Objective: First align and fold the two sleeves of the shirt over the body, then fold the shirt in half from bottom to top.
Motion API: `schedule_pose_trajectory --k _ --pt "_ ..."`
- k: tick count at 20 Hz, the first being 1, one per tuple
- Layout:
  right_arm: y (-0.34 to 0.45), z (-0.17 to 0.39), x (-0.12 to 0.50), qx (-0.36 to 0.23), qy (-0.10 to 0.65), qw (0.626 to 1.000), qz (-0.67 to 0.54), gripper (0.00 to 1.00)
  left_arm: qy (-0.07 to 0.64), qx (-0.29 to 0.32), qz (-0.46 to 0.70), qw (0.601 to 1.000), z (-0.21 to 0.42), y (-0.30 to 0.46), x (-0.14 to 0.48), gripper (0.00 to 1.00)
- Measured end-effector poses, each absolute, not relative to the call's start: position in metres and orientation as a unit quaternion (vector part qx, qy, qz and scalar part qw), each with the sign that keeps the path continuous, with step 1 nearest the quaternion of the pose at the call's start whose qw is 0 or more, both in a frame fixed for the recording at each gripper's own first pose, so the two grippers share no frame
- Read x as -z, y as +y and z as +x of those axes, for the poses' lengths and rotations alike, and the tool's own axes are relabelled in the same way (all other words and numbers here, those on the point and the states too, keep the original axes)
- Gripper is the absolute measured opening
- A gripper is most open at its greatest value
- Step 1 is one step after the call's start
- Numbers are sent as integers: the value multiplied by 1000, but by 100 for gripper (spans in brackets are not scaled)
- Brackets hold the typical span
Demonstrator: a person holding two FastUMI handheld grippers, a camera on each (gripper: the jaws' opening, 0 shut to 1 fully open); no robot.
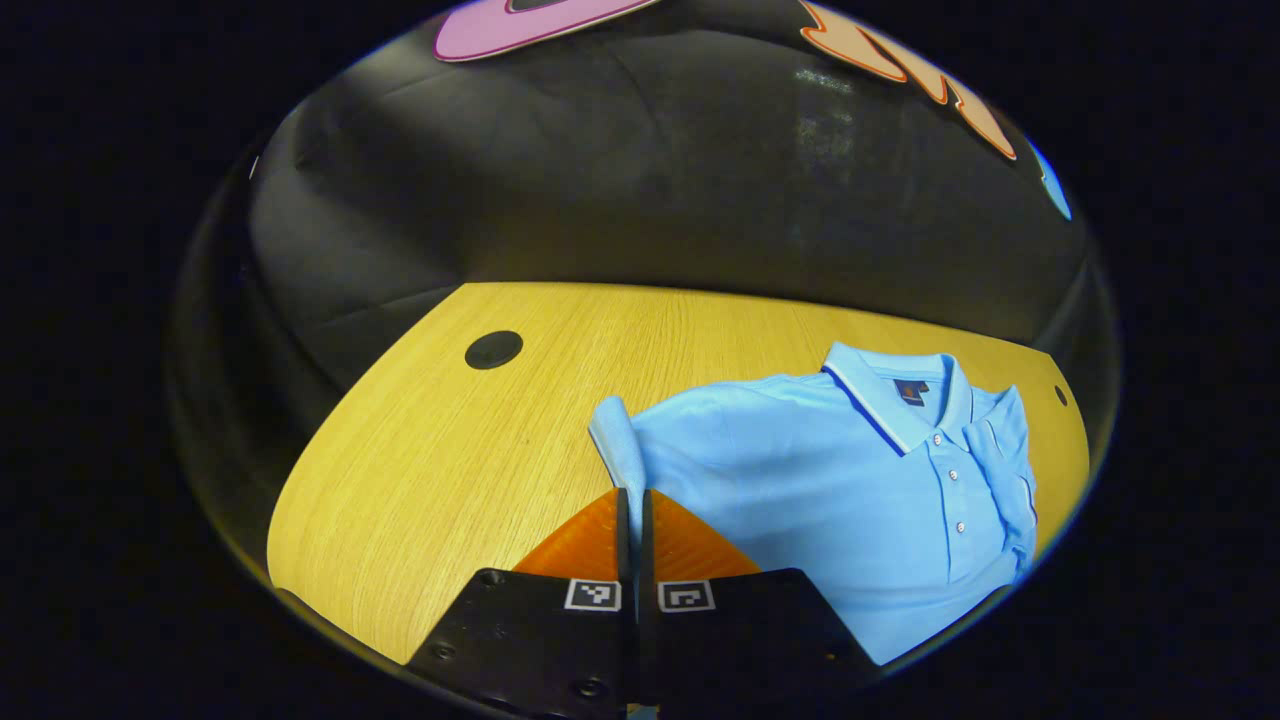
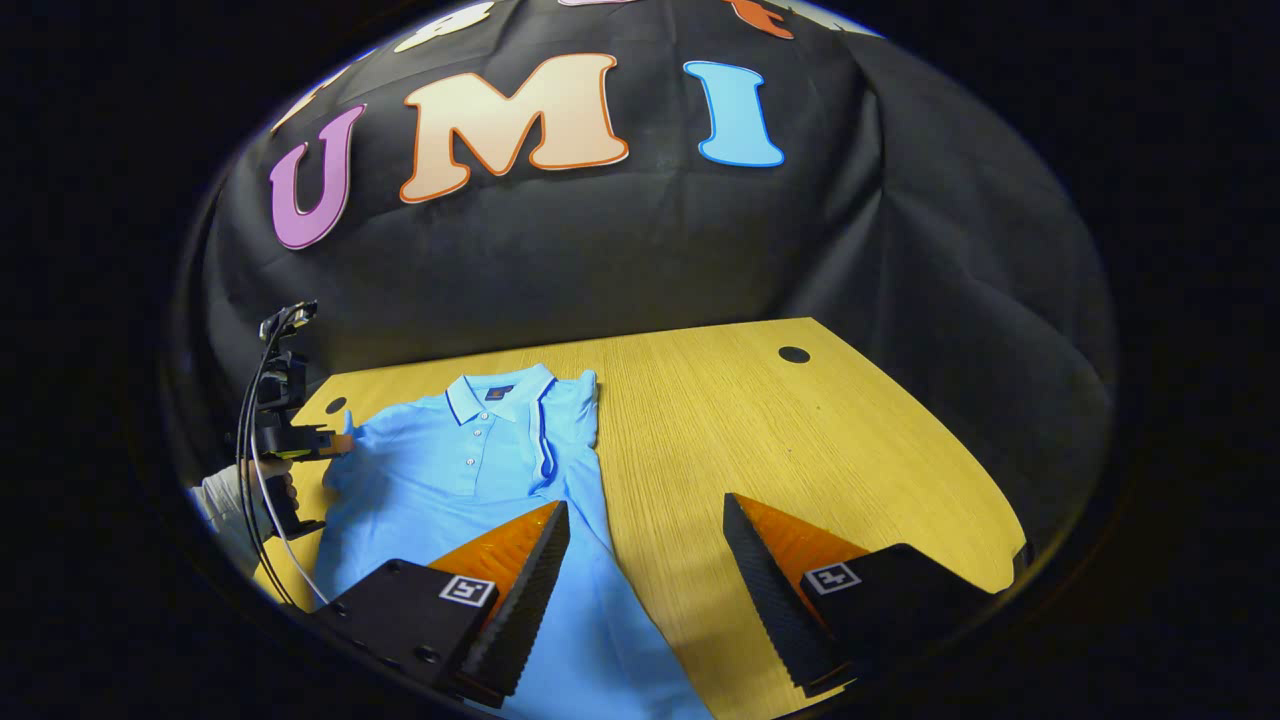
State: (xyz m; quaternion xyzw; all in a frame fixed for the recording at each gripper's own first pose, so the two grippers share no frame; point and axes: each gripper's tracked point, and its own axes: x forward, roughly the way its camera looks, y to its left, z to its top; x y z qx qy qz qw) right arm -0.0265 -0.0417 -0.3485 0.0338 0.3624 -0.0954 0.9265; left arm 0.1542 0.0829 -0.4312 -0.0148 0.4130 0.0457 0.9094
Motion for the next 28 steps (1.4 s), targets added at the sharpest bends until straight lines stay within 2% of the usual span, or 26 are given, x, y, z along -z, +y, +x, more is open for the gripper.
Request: schedule_pose_trajectory --k 7,17,20,23,24,28 --pt "-70 -22 344 84 360 929 38 96 386 -9 3 922 165 20 395 0" --pt "-113 -38 343 85 368 925 34 96 416 22 1 909 155 -55 417 0" --pt "-120 -39 340 82 366 926 37 96 426 11 16 905 151 -60 425 0" --pt "-123 -38 337 71 365 928 38 96 420 26 -22 907 152 -78 420 1" --pt "-124 -37 336 67 363 928 38 96 416 43 -39 908 151 -89 416 13" --pt "-119 -27 321 46 348 935 52 96 377 39 -38 924 141 -89 374 97"
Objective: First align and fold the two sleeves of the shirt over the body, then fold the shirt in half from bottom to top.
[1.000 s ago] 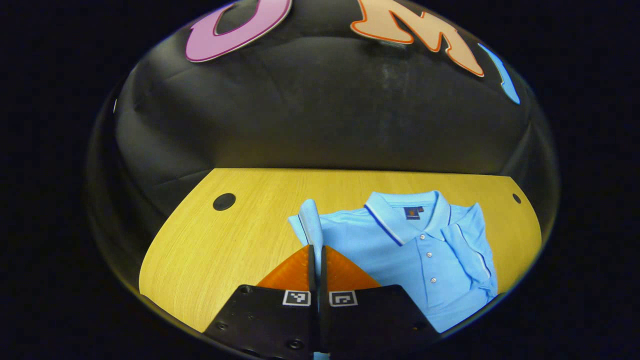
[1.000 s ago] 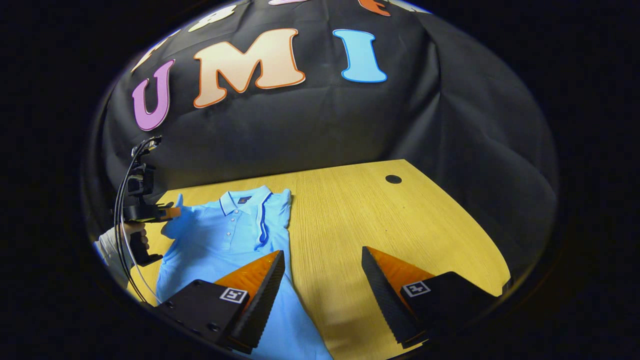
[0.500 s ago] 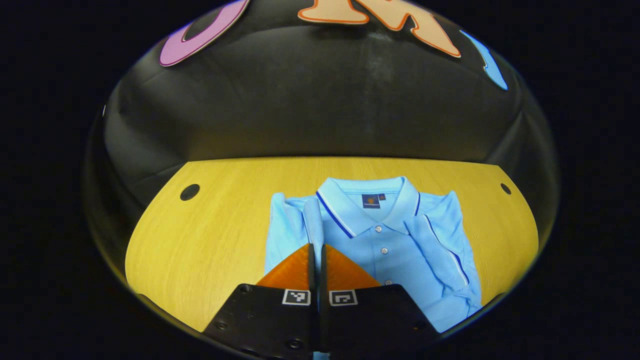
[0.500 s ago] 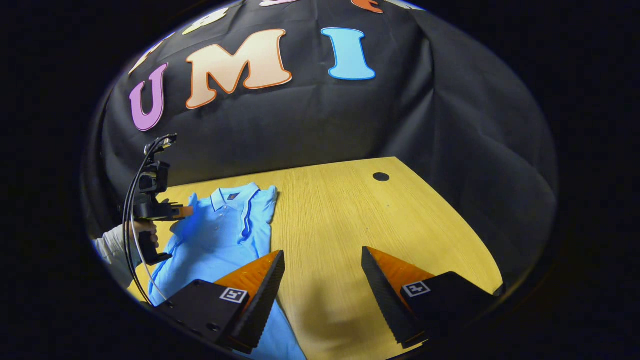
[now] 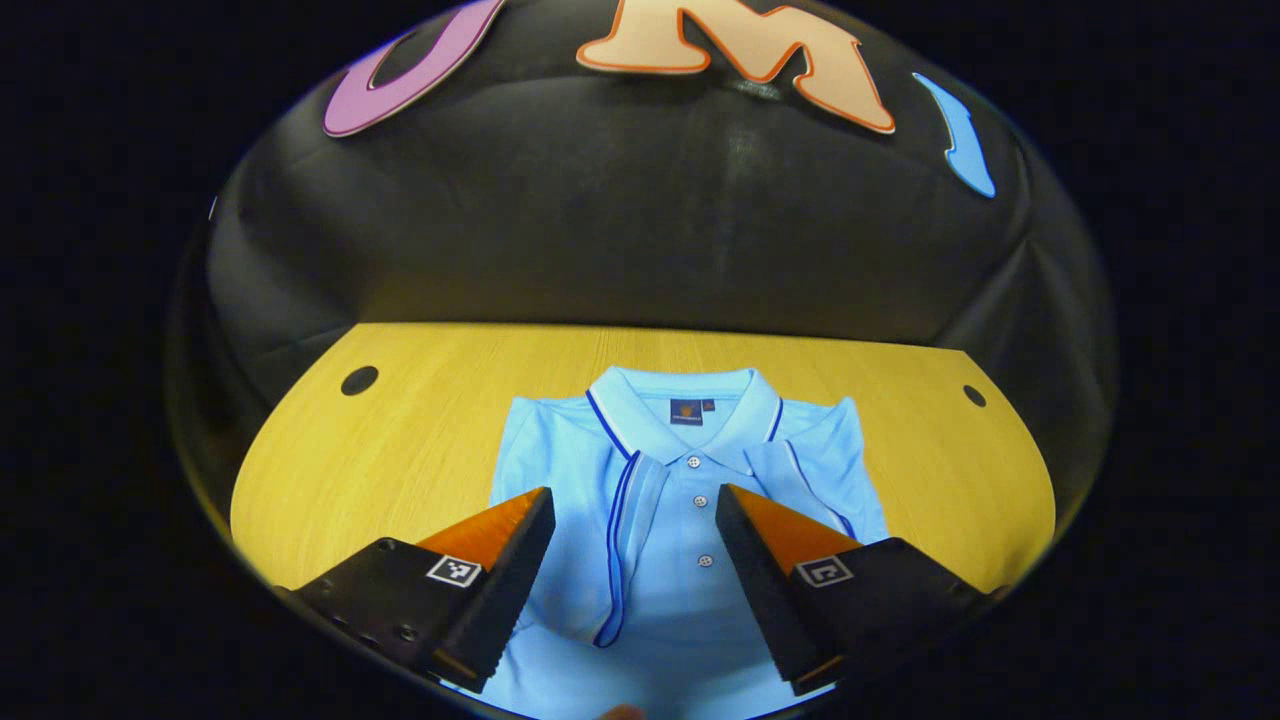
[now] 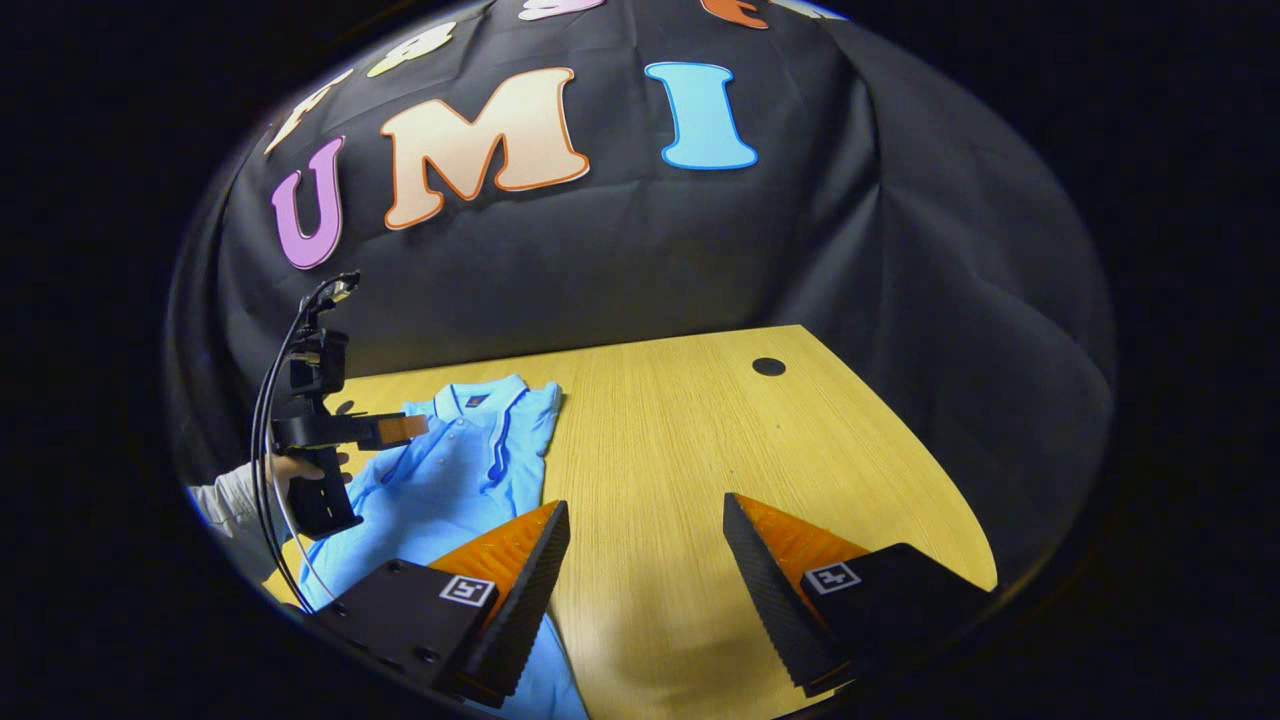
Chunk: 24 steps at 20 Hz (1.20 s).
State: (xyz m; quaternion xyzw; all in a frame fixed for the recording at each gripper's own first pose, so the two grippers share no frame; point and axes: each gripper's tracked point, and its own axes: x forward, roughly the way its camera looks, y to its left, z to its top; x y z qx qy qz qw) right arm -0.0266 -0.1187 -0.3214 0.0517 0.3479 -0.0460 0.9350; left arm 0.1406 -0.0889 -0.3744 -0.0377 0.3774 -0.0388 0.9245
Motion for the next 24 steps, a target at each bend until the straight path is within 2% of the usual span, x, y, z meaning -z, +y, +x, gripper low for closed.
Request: schedule_pose_trajectory --k 2,11,16,20,24 --pt "-114 -21 310 31 331 941 62 96 366 40 -50 928 125 -92 348 94" --pt "-81 -31 294 -66 303 949 47 96 308 30 -15 951 60 -65 252 93" --pt "-68 -56 281 -65 298 951 49 96 283 51 9 958 20 -52 224 94" --pt "-52 -99 265 -47 296 953 43 96 271 71 4 960 -22 -36 211 92" --pt "-29 -137 268 -56 304 951 29 96 277 71 9 958 -69 -9 213 92"
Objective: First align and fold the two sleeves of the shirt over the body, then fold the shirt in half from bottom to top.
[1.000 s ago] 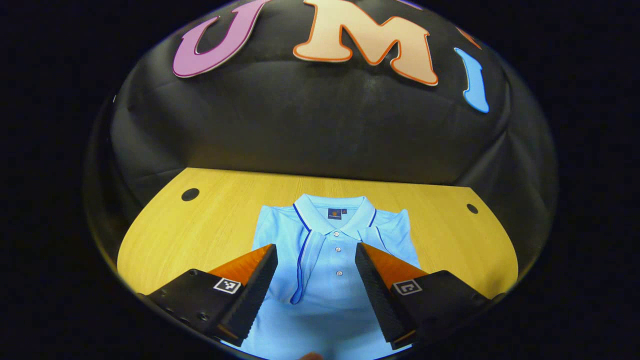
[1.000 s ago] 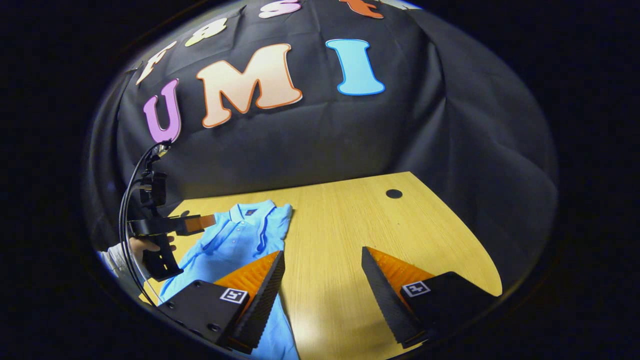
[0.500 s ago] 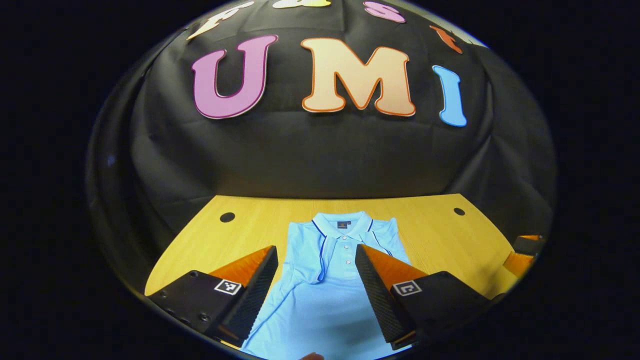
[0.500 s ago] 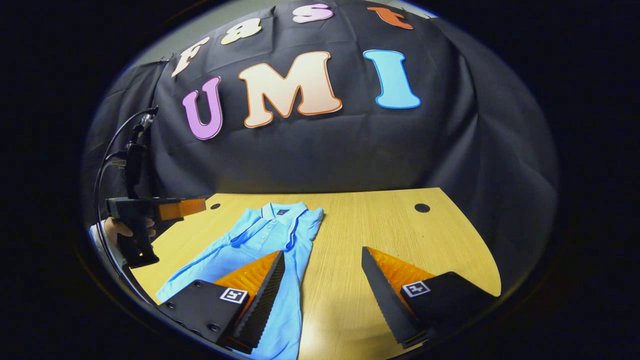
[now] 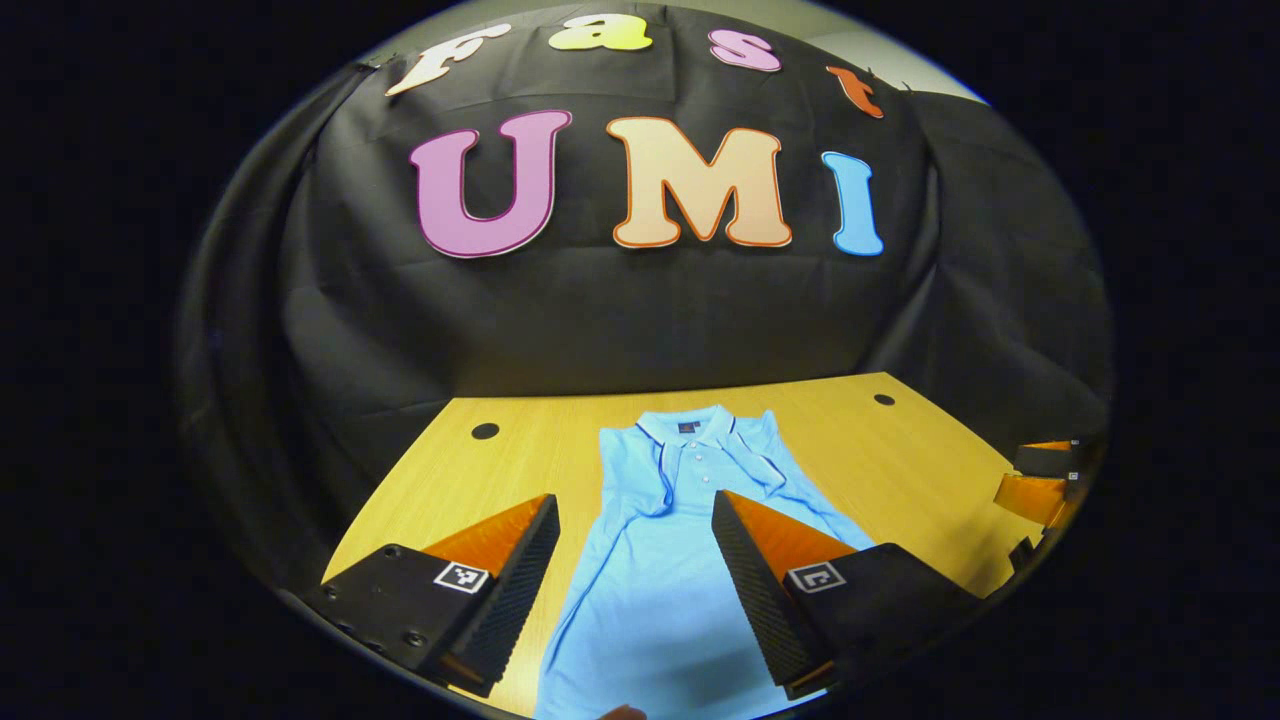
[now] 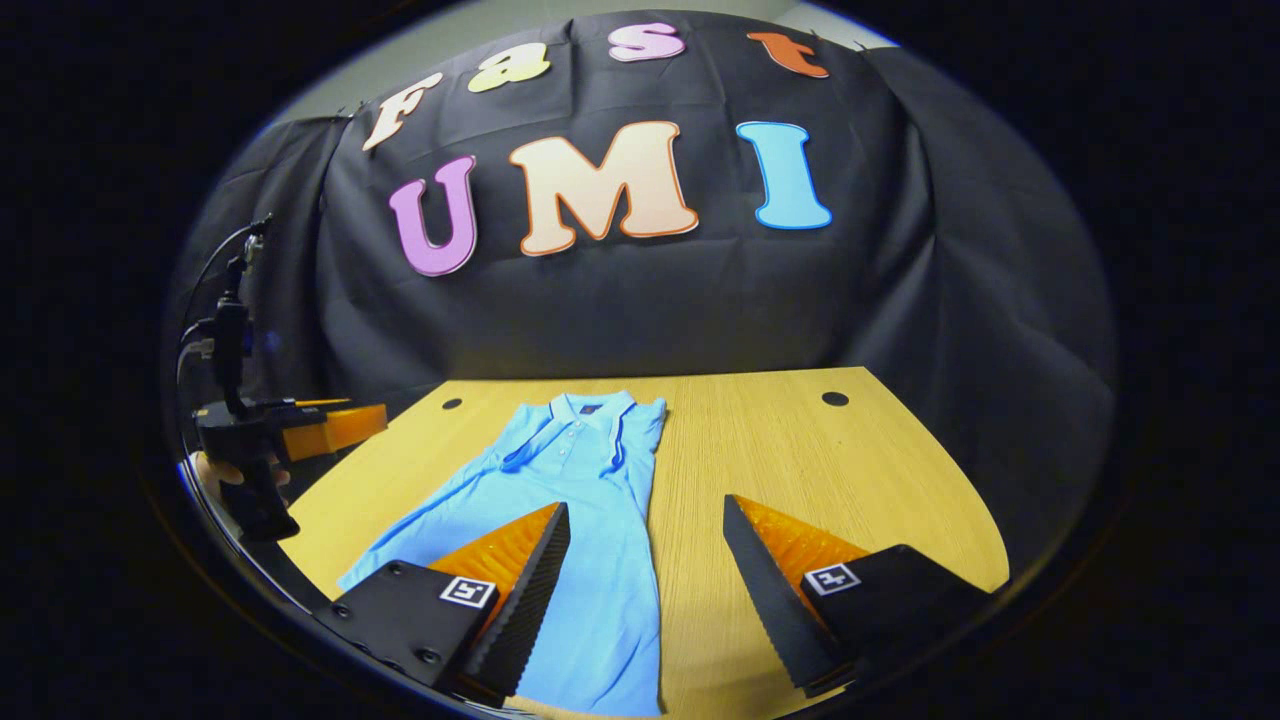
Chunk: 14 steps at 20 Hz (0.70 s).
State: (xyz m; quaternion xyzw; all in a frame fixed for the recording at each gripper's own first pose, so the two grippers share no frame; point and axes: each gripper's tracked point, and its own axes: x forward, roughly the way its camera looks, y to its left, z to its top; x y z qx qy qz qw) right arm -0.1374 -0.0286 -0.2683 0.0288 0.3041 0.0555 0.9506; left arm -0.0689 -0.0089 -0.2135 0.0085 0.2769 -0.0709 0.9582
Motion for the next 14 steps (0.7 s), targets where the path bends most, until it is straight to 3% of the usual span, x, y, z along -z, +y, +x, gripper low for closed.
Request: schedule_pose_trajectory --k 5,6,9,10,11,14 --pt "-7 -173 277 -58 317 946 26 96 310 80 14 947 -128 14 234 92" --pt "-4 -180 282 -59 322 944 24 89 318 82 15 944 -140 18 241 93" --pt "2 -201 296 -58 338 939 17 89 342 86 17 936 -168 23 259 93" --pt "4 -208 302 -58 344 937 15 96 347 87 18 934 -175 26 265 94" --pt "4 -215 309 -56 352 934 12 89 354 86 21 931 -182 28 271 94" --pt "5 -237 331 -51 376 925 7 89 374 88 29 923 -203 30 293 94"
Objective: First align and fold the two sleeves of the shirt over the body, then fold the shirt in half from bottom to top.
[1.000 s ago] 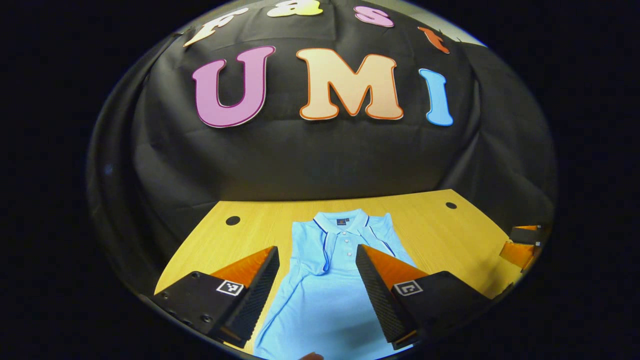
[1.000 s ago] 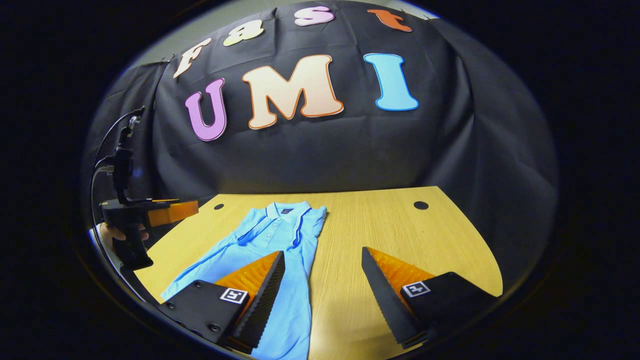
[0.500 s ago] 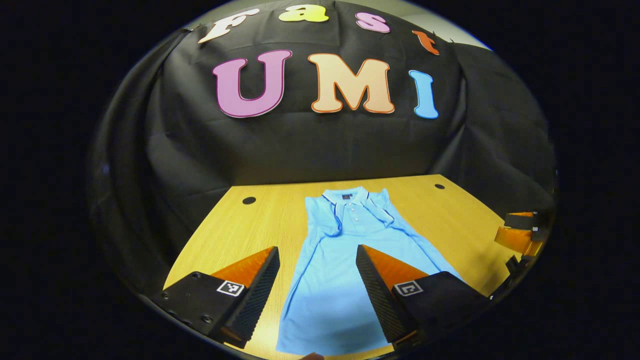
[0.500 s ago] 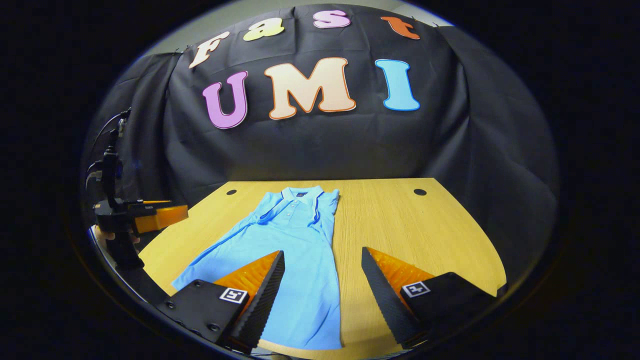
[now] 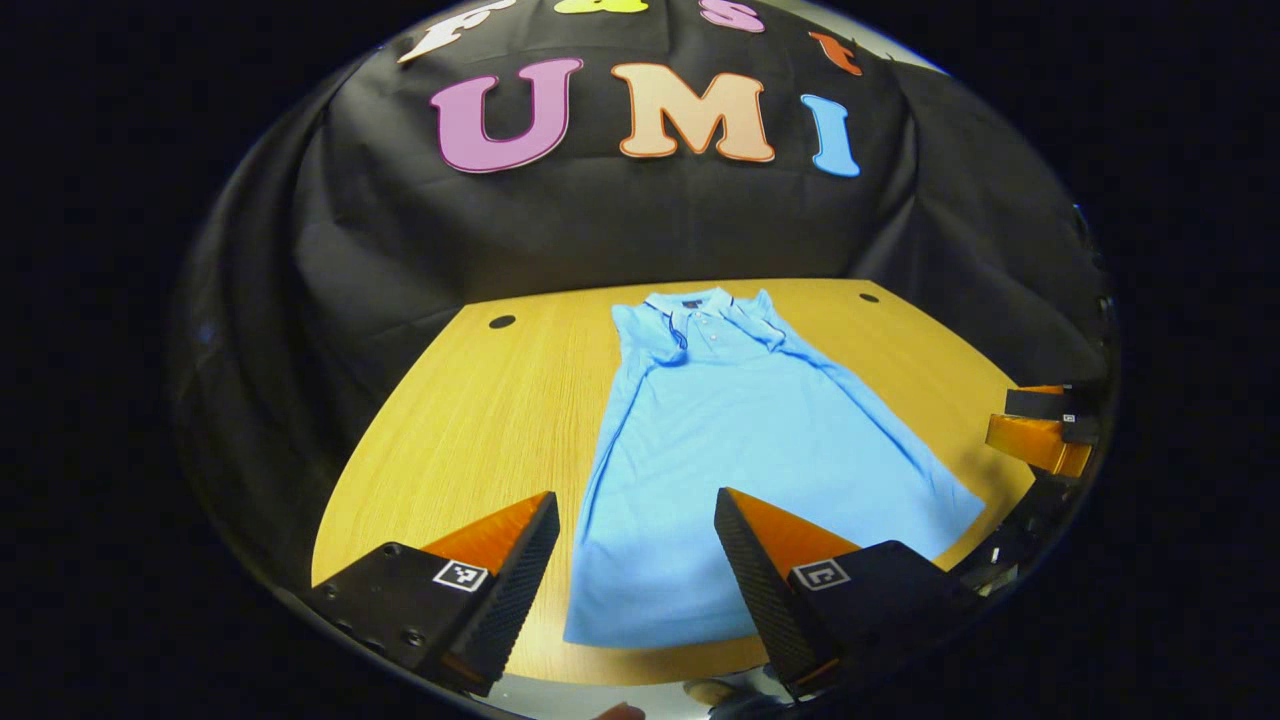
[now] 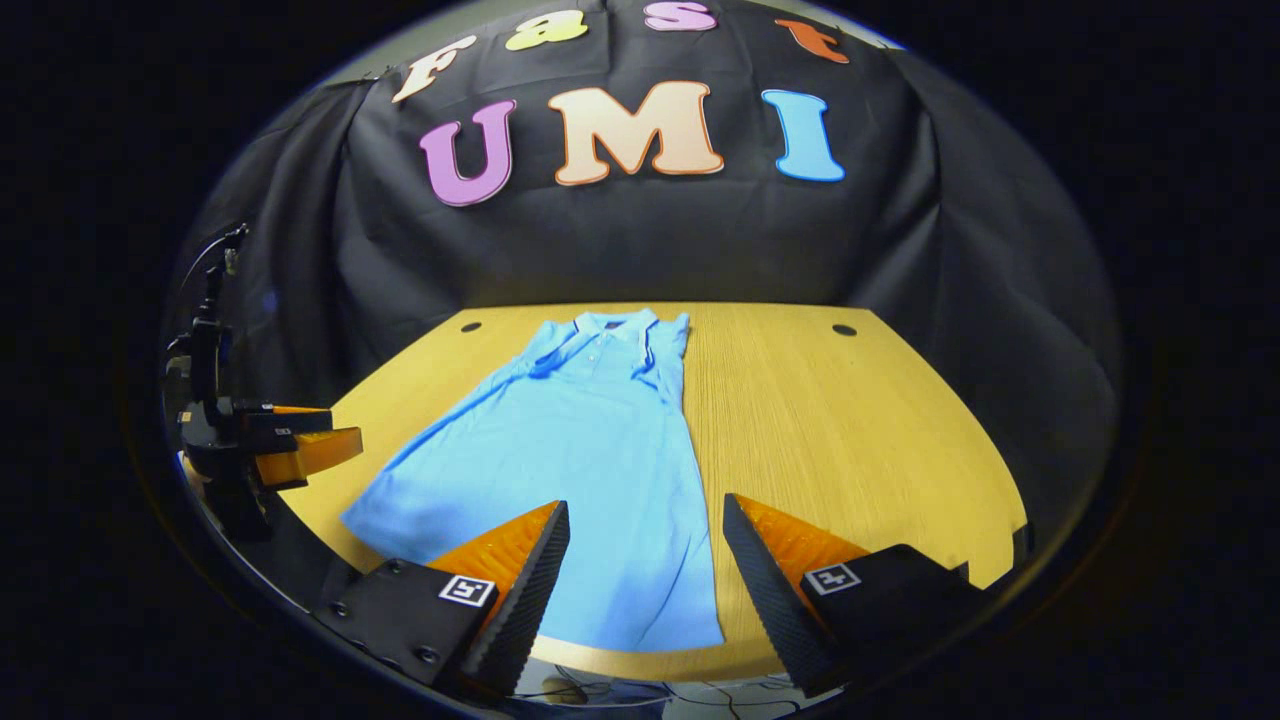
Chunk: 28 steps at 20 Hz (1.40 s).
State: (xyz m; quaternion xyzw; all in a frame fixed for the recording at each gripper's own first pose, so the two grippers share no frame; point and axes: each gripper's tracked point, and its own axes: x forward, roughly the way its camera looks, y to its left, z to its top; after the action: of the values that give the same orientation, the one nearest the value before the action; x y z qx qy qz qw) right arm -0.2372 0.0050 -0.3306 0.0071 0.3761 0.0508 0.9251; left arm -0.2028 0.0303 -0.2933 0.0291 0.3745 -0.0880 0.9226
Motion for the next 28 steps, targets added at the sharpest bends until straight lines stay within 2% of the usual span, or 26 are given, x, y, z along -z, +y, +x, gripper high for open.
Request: schedule_pose_trajectory --k 1,3,6,7,9,10,12,13,14,15,17,18,19,20,21,25,26,27,28 --pt "4 -243 338 -48 384 922 3 96 380 88 31 920 -209 31 299 94" --pt "4 -256 351 -44 397 917 -1 98 392 81 33 916 -219 35 314 94" --pt "0 -271 369 -31 414 910 -8 98 412 72 26 908 -233 39 335 95" --pt "1 -275 374 -28 420 907 -7 93 417 70 24 906 -235 40 340 95" --pt "0 -280 384 -24 428 903 -9 94 420 67 29 904 -238 43 347 95" --pt "0 -286 392 -22 435 900 -13 99 423 66 31 903 -239 45 352 95" --pt "1 -293 403 -17 444 896 -18 94 428 60 36 901 -244 49 357 95" --pt "1 -295 407 -16 446 894 -21 99 431 60 35 900 -245 49 359 95" --pt "1 -297 410 -13 448 894 -24 94 434 62 34 898 -247 48 362 95" --pt "2 -299 413 -11 451 892 -26 99 438 65 35 896 -250 48 366 95" --pt "0 -301 419 -3 455 890 -33 94 447 74 39 891 -256 46 373 95" --pt "-2 -301 423 3 458 888 -36 99 455 77 41 886 -261 42 378 95" --pt "-3 -303 425 6 463 886 -34 94 441 80 42 893 -256 40 374 95" --pt "-4 -301 425 11 459 888 -28 94 449 84 44 889 -257 38 375 95" --pt "-5 -301 426 14 460 887 -23 99 445 87 44 890 -258 38 377 94" --pt "-2 -297 429 15 467 884 0 99 440 93 15 893 -260 34 377 93" --pt "3 -299 430 6 470 883 -2 95 433 98 15 896 -258 31 376 88" --pt "7 -298 429 -1 470 883 -4 83 433 108 17 895 -260 23 378 86" --pt "10 -299 431 -8 472 881 -3 73 427 117 21 896 -259 19 377 77"
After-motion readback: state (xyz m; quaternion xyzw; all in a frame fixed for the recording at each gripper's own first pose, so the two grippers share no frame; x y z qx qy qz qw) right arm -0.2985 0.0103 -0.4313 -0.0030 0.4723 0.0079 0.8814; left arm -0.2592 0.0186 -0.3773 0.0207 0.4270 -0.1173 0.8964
